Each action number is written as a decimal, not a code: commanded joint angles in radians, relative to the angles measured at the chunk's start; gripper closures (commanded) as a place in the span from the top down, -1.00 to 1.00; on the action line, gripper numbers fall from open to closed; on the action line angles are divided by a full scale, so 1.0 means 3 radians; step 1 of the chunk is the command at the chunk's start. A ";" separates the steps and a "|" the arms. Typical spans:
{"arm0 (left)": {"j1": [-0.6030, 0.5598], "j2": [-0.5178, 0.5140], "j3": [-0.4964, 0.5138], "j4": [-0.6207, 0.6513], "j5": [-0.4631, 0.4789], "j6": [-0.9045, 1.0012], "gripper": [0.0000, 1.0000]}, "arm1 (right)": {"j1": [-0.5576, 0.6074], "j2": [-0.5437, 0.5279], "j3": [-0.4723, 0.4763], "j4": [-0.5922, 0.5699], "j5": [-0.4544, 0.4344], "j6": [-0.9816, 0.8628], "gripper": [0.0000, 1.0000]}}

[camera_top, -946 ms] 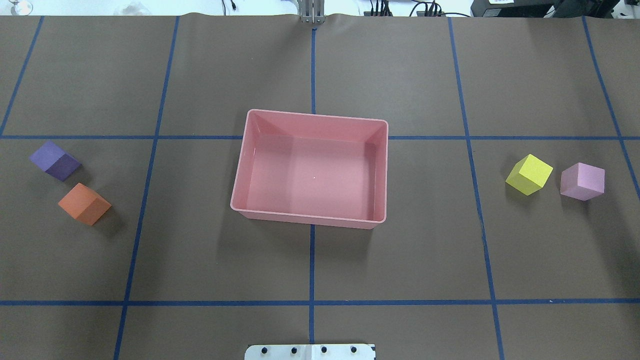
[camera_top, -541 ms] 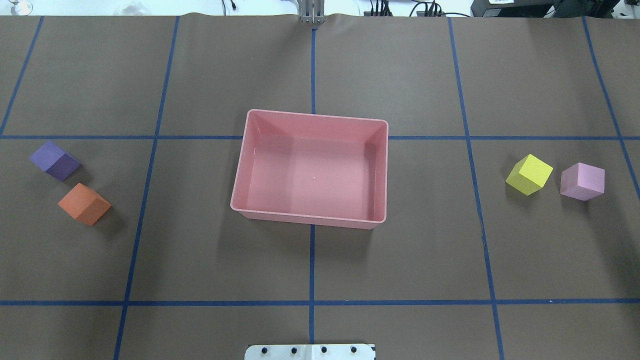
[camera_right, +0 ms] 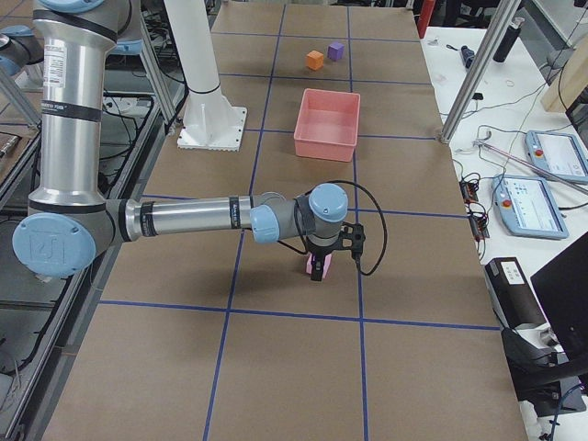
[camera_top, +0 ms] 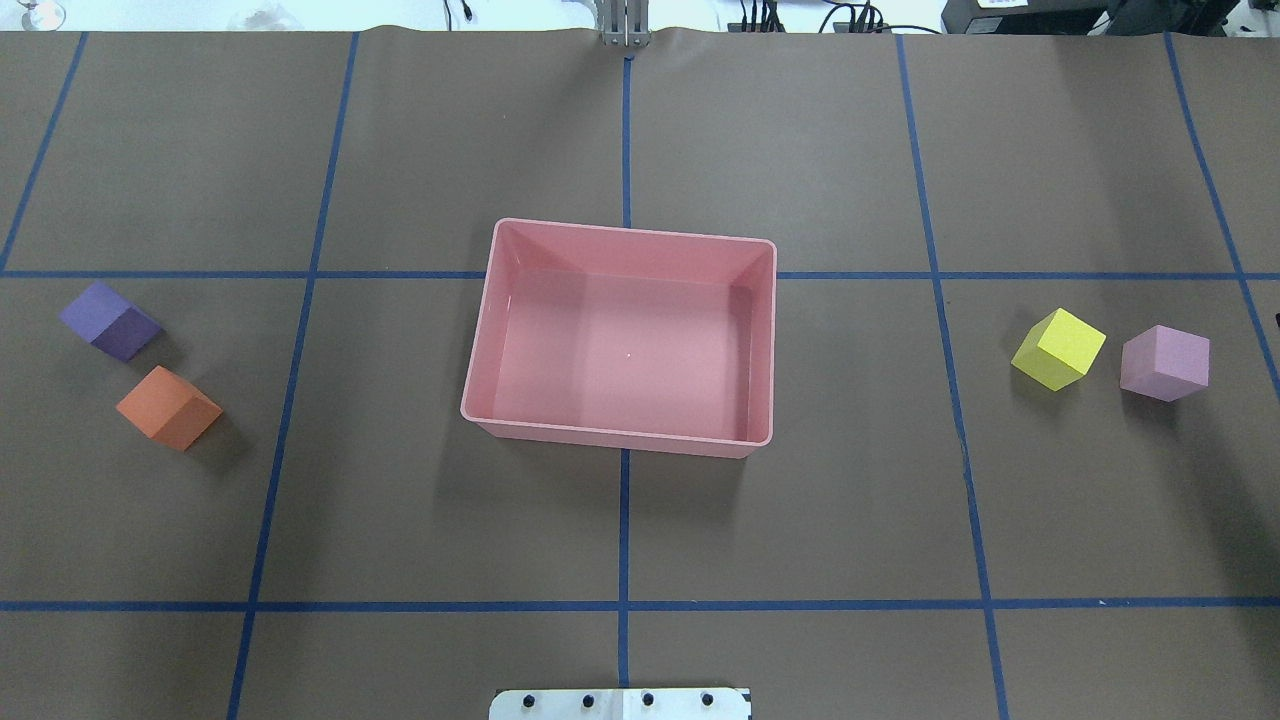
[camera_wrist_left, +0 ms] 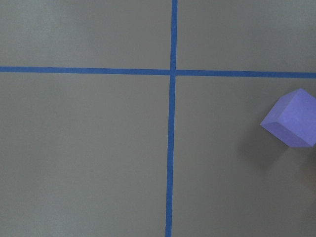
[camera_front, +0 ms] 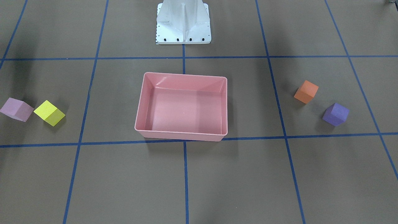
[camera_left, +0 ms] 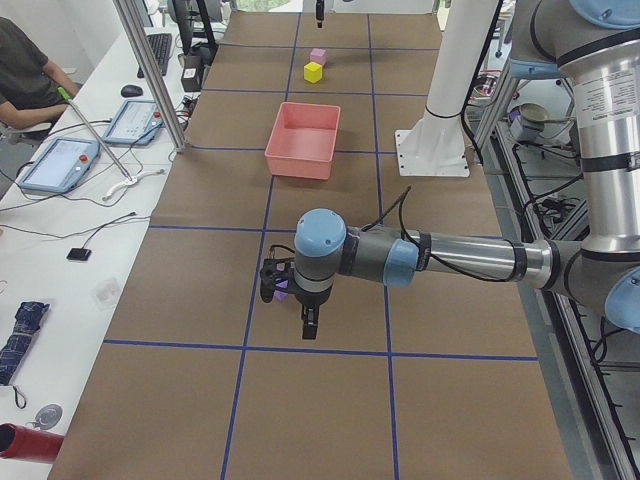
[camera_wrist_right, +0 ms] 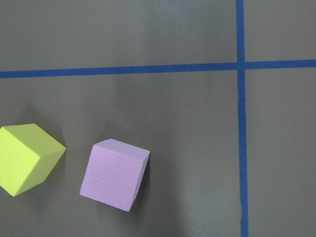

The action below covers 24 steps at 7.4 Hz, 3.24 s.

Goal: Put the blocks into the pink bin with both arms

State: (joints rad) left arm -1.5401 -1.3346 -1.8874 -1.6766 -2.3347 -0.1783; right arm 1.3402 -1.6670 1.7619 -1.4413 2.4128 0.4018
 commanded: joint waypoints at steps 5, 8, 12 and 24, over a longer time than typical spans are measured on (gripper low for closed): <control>0.0000 -0.0010 -0.0013 0.0000 -0.0010 -0.0004 1.00 | -0.0724 0.0218 -0.0315 0.0714 -0.0511 0.1489 0.82; 0.0000 -0.0015 -0.0029 0.0005 -0.0010 -0.0004 1.00 | -0.0730 0.0239 -0.0402 0.0714 -0.0536 0.1463 0.79; 0.0000 -0.0010 -0.0044 0.0005 -0.0010 -0.0019 1.00 | -0.0883 0.0249 -0.0555 0.0719 -0.0592 0.1458 0.78; 0.1189 -0.0245 -0.0136 -0.0557 -0.0138 -0.2530 1.00 | -0.0657 0.0891 0.0539 -0.0273 -0.0154 0.2092 -1.00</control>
State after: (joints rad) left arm -1.2555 -1.3889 -1.9299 -1.8238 -2.3777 -0.7709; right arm 1.1505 -1.4769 1.8861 -1.4762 2.3323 0.9063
